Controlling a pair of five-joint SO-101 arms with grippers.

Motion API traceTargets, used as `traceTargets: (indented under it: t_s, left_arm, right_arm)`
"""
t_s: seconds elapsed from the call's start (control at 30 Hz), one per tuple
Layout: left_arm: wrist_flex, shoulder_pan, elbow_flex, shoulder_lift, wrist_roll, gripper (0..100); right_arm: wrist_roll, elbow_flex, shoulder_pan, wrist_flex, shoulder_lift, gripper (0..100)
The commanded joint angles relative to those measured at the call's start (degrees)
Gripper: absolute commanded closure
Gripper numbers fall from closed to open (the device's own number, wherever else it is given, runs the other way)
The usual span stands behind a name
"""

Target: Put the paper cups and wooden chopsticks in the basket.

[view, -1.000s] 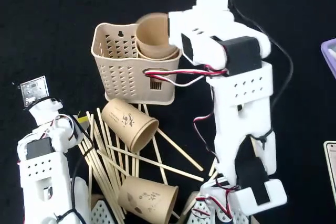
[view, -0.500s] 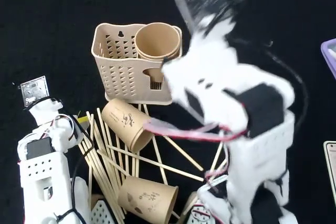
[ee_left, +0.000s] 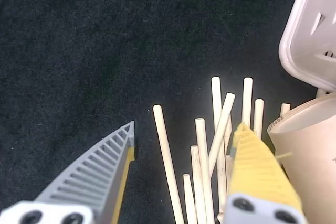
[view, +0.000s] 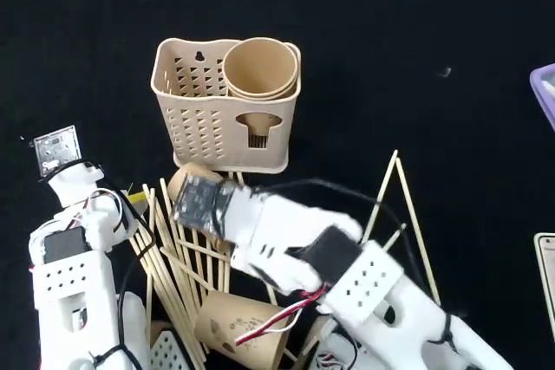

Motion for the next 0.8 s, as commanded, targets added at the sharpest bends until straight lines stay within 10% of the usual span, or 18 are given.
traceTargets:
  t_s: [0.0, 0.5, 0.77]
  left_arm:
    - [-0.62, -0.31, -0.66, -0.97, 0.18, 71]
    - [-0.62, -0.40, -0.66, -0.97, 0.18, 71]
    - [-0.62, -0.22, -0.75, -0.97, 0.18, 71]
  right_arm:
    - [0.88, 6.81, -1.32, -8.88, -1.54, 78.3]
    - [14.77, 17.71, -0.88, -27.34, 0.75, 79.1]
    - [14.42, 16.31, -0.88, -27.69, -3.38, 97.7]
